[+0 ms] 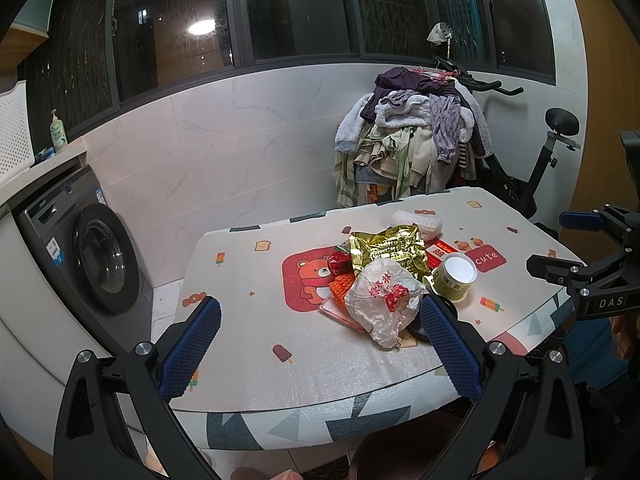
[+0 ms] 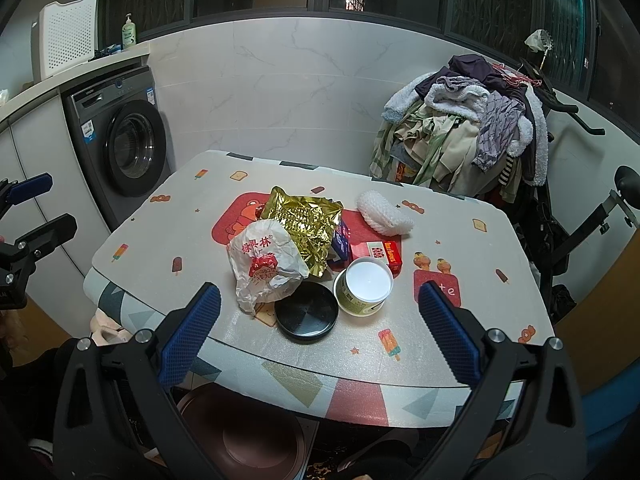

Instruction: Collect trash

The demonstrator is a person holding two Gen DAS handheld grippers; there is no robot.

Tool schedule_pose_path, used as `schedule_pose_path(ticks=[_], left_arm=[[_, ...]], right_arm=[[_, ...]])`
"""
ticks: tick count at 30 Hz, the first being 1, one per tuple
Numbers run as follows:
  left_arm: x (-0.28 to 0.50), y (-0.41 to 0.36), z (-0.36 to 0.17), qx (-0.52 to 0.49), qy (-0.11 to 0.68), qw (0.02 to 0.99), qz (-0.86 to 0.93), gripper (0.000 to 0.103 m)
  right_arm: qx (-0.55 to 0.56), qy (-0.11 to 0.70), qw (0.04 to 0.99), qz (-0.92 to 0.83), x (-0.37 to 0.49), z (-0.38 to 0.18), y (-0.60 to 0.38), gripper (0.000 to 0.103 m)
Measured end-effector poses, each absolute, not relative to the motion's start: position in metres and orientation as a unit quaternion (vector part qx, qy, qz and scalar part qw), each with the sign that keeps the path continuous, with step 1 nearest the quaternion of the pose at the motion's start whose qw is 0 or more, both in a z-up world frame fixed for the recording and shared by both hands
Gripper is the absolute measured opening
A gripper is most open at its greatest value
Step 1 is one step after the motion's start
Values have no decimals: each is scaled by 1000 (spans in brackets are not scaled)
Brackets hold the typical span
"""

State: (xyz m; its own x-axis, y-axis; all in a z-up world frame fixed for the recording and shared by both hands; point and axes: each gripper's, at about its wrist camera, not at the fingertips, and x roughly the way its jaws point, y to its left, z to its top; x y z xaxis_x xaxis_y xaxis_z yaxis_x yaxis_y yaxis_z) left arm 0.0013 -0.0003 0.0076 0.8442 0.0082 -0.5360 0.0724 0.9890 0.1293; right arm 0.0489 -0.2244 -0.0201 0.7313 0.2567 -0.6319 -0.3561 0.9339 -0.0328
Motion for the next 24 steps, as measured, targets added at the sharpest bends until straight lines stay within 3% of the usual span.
schedule_pose_path(ticks=[12, 18, 24], left_arm=[[0, 8, 23, 46, 261, 963, -50, 98], [10, 5, 4, 64, 292, 952, -65, 98], [15, 8, -15, 60, 271, 958, -72, 98]], right_arm=[[-74, 326, 928, 166, 49, -22, -225, 97], [-64, 328, 928, 165, 52, -25, -229, 97], [-52, 317, 932, 170, 60, -46, -240, 98]])
